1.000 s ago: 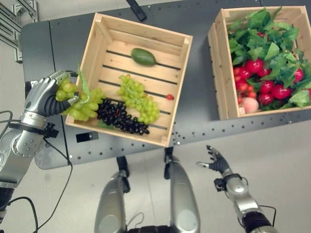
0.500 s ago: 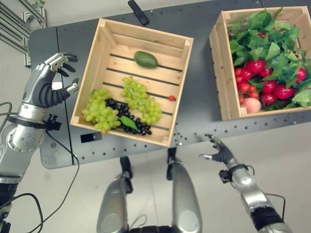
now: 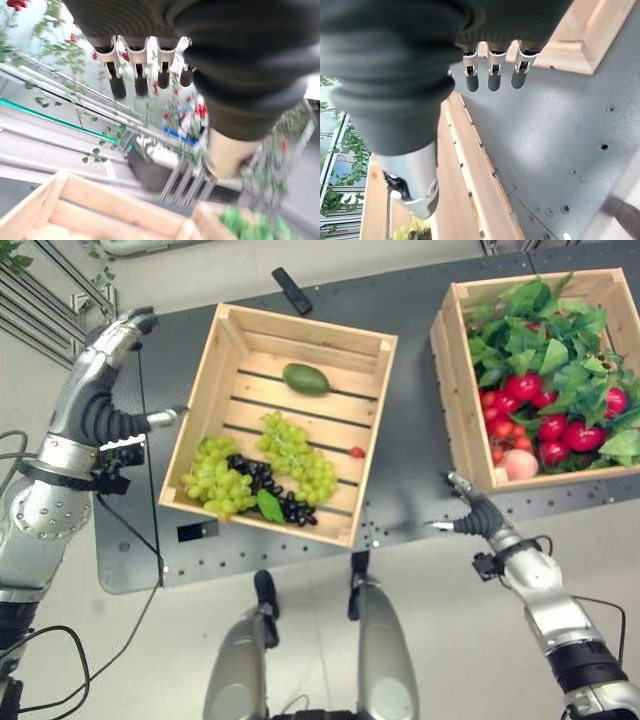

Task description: Pick up the fruits from the basket on one side to the basket on the other side

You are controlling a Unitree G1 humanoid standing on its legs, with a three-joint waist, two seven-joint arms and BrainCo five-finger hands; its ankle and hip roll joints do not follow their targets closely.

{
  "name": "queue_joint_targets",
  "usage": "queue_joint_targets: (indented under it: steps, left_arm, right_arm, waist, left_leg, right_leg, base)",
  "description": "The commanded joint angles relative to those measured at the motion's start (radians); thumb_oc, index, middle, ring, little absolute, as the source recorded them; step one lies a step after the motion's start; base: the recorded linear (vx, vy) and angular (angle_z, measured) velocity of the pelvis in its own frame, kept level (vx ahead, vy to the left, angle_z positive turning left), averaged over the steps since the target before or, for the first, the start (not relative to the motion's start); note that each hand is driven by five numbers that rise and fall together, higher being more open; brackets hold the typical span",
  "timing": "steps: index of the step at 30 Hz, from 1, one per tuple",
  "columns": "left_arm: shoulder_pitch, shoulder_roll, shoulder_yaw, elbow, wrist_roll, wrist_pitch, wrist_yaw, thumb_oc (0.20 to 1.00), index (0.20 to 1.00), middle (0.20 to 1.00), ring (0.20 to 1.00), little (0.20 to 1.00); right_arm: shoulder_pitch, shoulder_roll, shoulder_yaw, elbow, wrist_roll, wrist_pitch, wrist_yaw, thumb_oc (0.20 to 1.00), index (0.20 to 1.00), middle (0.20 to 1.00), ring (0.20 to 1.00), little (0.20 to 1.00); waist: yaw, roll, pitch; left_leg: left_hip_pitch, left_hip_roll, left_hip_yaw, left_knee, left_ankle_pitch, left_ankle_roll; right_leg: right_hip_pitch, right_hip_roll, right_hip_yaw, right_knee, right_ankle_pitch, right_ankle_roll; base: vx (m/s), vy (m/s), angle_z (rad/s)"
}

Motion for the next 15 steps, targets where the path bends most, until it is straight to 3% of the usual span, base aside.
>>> queue_joint_targets:
  steps: [1,8,15]
  left_arm:
    - [-0.066,0.073,-0.064,0.008,0.100,-0.051,0.004,1.000,1.000,1.000,1.000,1.000]
    - [-0.248,0.178,-0.272,0.052,0.225,-0.074,-0.002,1.000,1.000,1.000,1.000,1.000]
    - [-0.511,0.103,-0.558,0.197,0.316,-0.068,-0.006,1.000,1.000,1.000,1.000,1.000]
  right_arm:
    - [0.001,0.020,0.027,-0.062,0.015,-0.047,0.010,1.000,1.000,1.000,1.000,1.000]
    - [0.005,-0.011,0.091,-0.095,-0.010,-0.053,0.041,1.000,1.000,1.000,1.000,1.000]
    - [-0.032,-0.024,0.170,-0.117,-0.025,-0.058,0.052,1.000,1.000,1.000,1.000,1.000]
  waist:
    - [-0.032,-0.026,-0.029]
    - [-0.050,-0.027,-0.027]
    - [-0.074,-0.037,-0.019]
  left_leg:
    - [-0.012,0.013,-0.007,0.046,-0.018,0.041]
    - [-0.031,0.018,-0.001,0.058,-0.016,0.038]
    - [-0.056,0.020,0.001,0.068,-0.016,0.036]
  right_leg:
    - [0.061,-0.051,0.051,0.011,-0.101,0.145]
    - [0.042,-0.049,0.058,0.017,-0.097,0.151]
    - [0.017,-0.047,0.059,0.022,-0.095,0.157]
  base:
    - [0.00,0.000,0.00]
    - [-0.01,0.001,-0.01]
    - [0.00,0.000,-0.02]
